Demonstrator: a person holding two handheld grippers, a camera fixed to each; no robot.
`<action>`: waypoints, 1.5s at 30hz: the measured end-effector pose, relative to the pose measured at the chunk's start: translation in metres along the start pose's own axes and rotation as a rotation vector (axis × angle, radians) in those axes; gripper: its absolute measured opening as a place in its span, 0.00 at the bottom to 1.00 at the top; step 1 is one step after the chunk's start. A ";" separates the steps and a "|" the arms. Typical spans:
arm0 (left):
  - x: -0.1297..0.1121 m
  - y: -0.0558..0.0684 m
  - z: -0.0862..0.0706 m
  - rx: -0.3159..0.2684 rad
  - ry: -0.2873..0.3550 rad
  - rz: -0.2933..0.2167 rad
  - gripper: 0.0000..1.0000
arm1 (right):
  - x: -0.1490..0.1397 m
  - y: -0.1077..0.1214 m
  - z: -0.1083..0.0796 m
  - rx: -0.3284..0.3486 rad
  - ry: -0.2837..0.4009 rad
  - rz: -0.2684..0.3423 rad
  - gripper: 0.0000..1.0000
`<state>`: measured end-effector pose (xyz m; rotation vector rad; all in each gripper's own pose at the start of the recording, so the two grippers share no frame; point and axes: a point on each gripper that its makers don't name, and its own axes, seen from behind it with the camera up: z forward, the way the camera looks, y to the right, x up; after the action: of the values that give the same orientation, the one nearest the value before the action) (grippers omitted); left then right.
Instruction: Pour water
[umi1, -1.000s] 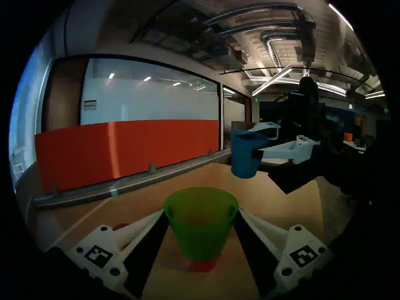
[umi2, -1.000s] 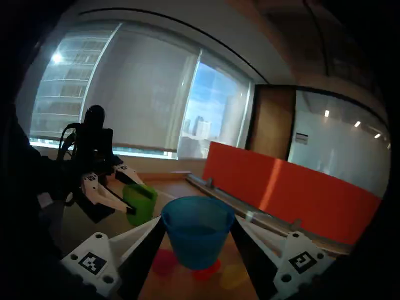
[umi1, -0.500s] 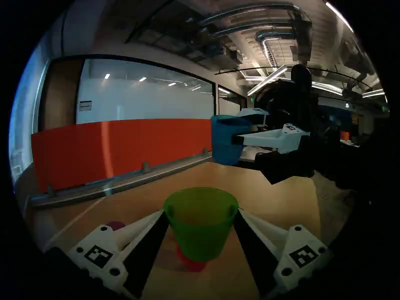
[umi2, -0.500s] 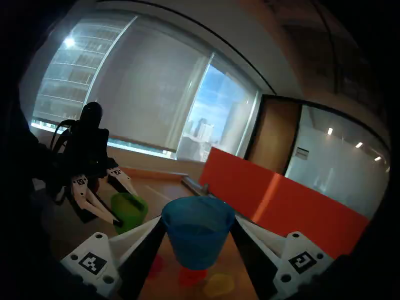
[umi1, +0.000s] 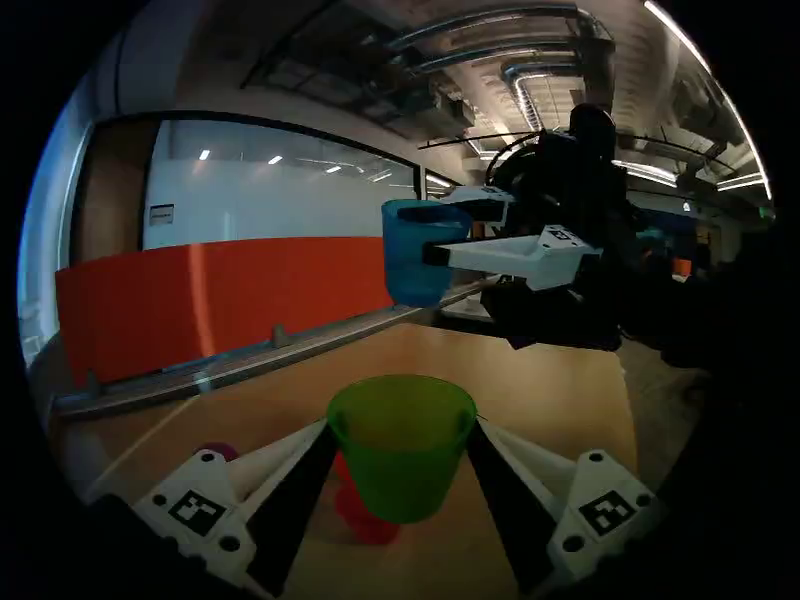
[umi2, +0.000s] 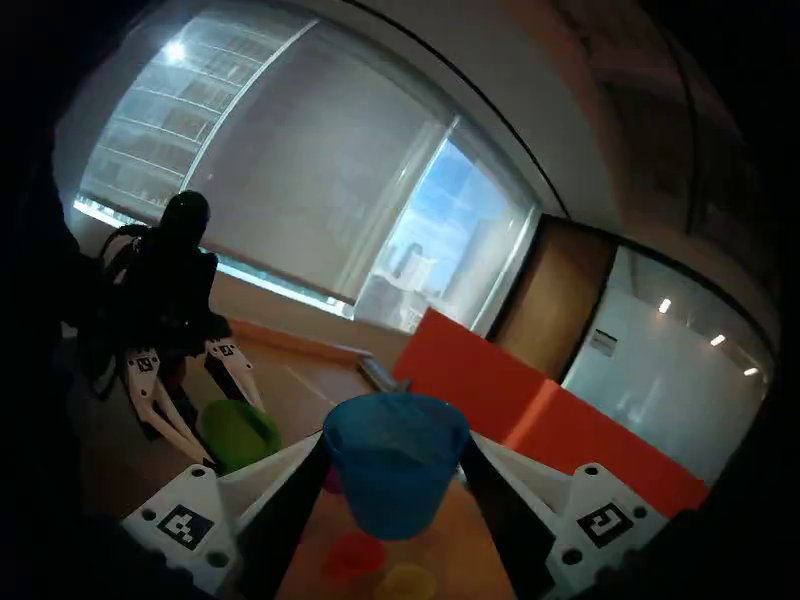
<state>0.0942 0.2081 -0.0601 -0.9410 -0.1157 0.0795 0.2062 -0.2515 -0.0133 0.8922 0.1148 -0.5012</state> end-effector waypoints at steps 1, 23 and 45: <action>0.000 0.001 0.000 0.000 0.000 0.002 0.87 | 0.001 0.000 0.001 0.000 0.001 -0.012 0.90; 0.000 0.015 0.009 -0.028 0.016 0.009 0.87 | 0.018 -0.008 0.013 0.005 0.004 -0.224 0.90; 0.010 0.015 0.012 -0.035 0.035 0.010 0.86 | 0.031 -0.014 0.027 0.012 -0.001 -0.406 0.90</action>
<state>0.1023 0.2275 -0.0644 -0.9774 -0.0806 0.0703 0.2241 -0.2907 -0.0155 0.8832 0.2951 -0.8805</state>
